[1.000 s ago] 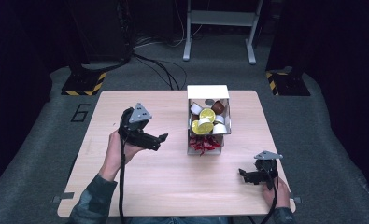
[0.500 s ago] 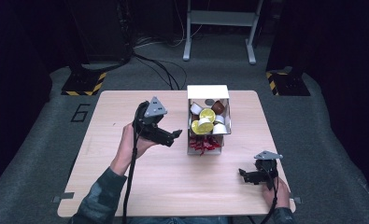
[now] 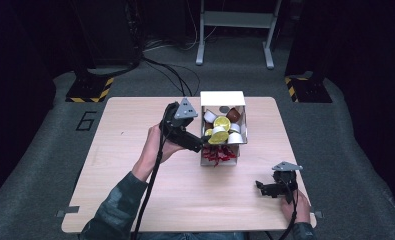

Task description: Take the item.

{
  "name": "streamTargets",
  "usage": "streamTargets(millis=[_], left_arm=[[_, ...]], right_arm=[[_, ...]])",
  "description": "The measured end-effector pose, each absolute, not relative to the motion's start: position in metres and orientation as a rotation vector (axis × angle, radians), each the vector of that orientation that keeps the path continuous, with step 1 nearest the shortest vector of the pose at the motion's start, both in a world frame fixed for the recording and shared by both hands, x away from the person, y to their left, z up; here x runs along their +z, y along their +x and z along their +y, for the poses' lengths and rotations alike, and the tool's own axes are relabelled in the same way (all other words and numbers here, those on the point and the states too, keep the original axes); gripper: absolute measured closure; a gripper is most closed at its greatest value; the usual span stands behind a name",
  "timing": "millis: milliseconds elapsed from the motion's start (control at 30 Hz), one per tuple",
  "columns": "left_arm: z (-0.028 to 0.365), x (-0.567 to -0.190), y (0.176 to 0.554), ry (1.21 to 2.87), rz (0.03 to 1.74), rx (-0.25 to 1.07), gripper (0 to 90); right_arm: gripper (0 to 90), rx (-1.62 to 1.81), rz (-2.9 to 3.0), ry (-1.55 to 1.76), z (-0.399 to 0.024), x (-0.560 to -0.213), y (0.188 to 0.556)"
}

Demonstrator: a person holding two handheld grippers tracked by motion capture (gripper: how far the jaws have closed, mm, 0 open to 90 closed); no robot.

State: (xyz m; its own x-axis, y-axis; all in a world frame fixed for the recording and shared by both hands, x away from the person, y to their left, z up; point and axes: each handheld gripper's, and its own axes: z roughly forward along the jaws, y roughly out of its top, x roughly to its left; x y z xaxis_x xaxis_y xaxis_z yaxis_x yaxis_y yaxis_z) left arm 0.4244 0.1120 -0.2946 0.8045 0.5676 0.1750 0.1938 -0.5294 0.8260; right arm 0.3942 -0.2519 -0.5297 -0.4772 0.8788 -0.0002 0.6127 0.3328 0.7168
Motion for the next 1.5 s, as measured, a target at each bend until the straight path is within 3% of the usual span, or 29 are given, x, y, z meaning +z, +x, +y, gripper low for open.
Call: streamTargets(millis=[367,1067,1500], left_arm=[[0.087,-0.298,0.432,2.149,0.499,0.512,8.3],[0.056,-0.312,0.447,2.255,0.441,0.523,40.8],[0.047,-0.321,0.452,2.308,0.46,0.505,46.2]], right_arm=[[0.0,0.934,2.211,1.32,-0.252,-0.53,0.394],[0.0,0.935,2.222,1.309,-0.252,-0.53,0.394],[0.0,0.942,2.22,1.319,-0.252,-0.529,0.394]])
